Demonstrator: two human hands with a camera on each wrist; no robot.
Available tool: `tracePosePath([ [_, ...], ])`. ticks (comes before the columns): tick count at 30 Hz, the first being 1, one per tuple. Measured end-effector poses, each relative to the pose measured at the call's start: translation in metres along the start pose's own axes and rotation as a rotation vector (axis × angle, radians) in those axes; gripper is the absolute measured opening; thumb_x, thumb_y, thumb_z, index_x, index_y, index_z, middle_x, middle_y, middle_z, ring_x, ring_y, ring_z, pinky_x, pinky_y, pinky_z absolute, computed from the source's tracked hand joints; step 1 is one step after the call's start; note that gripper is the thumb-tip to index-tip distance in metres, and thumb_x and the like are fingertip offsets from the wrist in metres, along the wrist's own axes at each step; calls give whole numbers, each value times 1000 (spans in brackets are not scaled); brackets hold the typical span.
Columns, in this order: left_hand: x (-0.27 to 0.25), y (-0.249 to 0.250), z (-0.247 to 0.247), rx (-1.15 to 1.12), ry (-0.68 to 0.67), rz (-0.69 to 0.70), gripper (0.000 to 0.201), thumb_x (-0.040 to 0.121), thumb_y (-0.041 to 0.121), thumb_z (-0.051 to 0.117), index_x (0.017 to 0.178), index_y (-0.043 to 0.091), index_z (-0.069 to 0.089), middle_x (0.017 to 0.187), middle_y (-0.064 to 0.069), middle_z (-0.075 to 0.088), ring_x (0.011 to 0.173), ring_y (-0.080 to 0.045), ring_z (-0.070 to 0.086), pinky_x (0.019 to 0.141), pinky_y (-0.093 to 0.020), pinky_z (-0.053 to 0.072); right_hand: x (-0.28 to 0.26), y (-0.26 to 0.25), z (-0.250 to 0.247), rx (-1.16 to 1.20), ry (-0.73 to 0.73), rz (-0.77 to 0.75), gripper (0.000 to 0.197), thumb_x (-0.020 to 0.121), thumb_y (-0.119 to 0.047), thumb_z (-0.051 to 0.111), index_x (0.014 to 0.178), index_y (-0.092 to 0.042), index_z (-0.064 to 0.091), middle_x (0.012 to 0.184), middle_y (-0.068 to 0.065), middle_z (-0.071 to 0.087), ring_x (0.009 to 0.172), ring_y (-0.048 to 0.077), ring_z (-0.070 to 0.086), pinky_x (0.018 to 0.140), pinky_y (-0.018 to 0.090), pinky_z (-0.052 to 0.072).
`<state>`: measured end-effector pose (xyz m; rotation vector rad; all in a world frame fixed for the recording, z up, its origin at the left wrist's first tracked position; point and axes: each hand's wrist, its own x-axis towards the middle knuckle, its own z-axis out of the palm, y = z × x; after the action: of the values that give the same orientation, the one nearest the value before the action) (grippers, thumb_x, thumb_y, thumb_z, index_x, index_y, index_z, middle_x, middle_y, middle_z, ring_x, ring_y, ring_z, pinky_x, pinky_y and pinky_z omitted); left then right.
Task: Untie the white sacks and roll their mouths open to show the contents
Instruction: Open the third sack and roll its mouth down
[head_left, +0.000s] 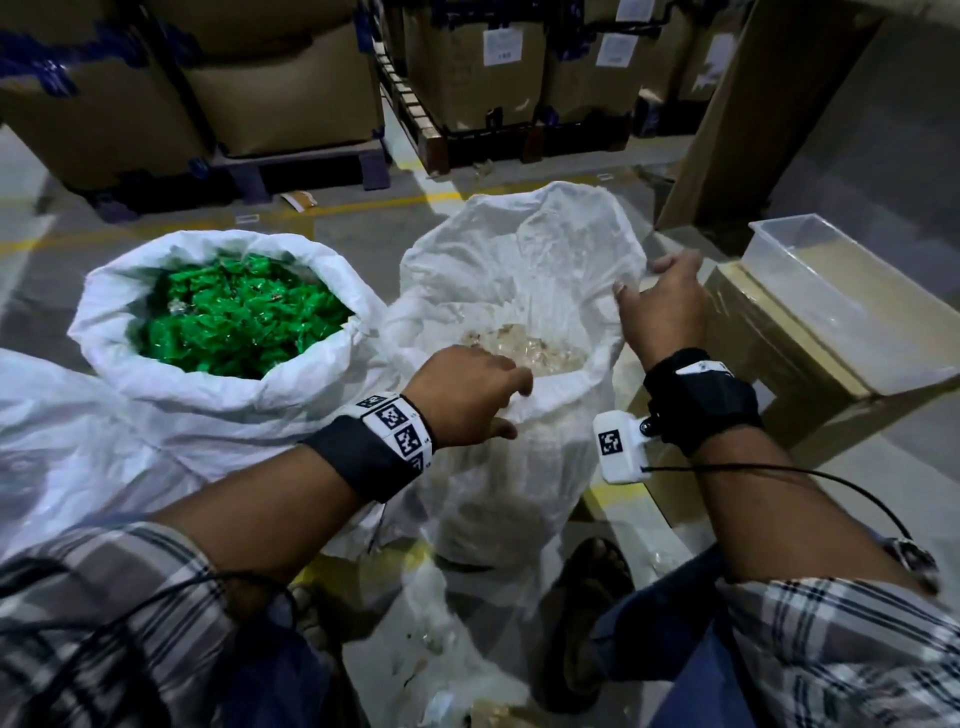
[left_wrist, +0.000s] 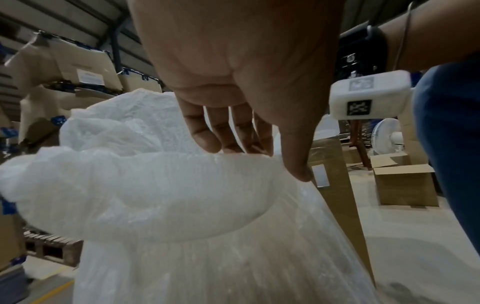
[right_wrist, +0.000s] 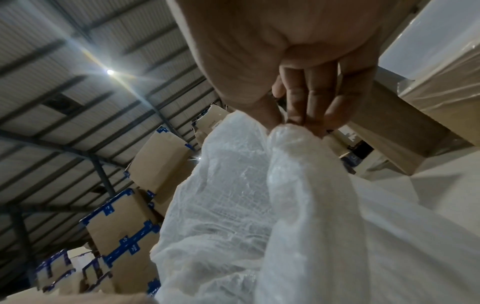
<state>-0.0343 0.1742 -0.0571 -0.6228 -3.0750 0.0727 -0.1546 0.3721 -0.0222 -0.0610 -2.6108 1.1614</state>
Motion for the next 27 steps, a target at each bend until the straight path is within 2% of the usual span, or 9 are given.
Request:
tracePosePath([
  [6,3,-7,8,-47,4,-122,54,87,51,70,132,29,50,126,6,57,102,-23,65,67,-32,44,-19,-4,-3,-466,-44,-394,40,85,-51,70,103,-15,66,117,12,54,111,34,54,85,43,51],
  [9,4,-6,10,-103,-34,-165,62,86,48,72,139,29,45,134,1,53,106,-27,64,78,-39,54,-24,-6,8,-610,-169,-343,52,84,-53,71,112,-9,66,123,16,56,114,37,54,88,46,50],
  [11,5,-6,11,-127,-68,-166,64,87,46,71,141,28,43,136,-1,54,111,-28,62,84,-42,55,-21,-2,12,-669,-195,-309,36,89,-36,71,107,-5,65,115,20,61,106,41,60,83,45,51],
  [14,4,-7,16,-190,-92,-150,65,89,57,64,142,27,43,136,-2,56,113,-27,61,89,-40,53,-11,3,12,-611,-228,-187,11,87,-10,59,94,-4,66,104,23,66,100,44,64,82,42,52],
  [19,3,-13,25,-344,-114,-159,68,99,64,39,155,28,27,142,-9,56,122,-30,59,98,-47,50,10,5,5,-161,-372,135,14,88,-10,61,95,-7,73,105,16,73,105,33,68,87,30,52],
  [21,3,-18,27,-286,-142,-135,67,100,60,42,158,35,18,140,-9,57,121,-30,59,94,-46,52,10,0,0,183,-399,392,16,89,-3,61,102,-1,70,94,15,72,79,26,75,69,29,58],
  [23,4,-22,28,-215,-158,-107,70,96,62,50,155,43,18,135,-3,60,117,-28,60,87,-42,53,8,-1,-10,525,-449,654,7,90,-1,56,86,-1,62,66,11,62,41,19,61,43,23,51],
  [24,4,-23,28,-200,-156,-100,71,92,65,54,153,46,22,131,0,63,115,-26,61,84,-39,53,8,0,-15,584,-510,731,12,92,-3,51,81,-3,57,61,11,59,40,21,58,42,23,50],
  [27,6,-23,24,-113,-123,-101,54,84,65,63,130,40,48,113,4,68,103,-26,65,69,-32,45,6,5,-21,650,-610,780,19,93,-6,44,88,3,60,79,17,66,65,33,65,67,37,62],
])
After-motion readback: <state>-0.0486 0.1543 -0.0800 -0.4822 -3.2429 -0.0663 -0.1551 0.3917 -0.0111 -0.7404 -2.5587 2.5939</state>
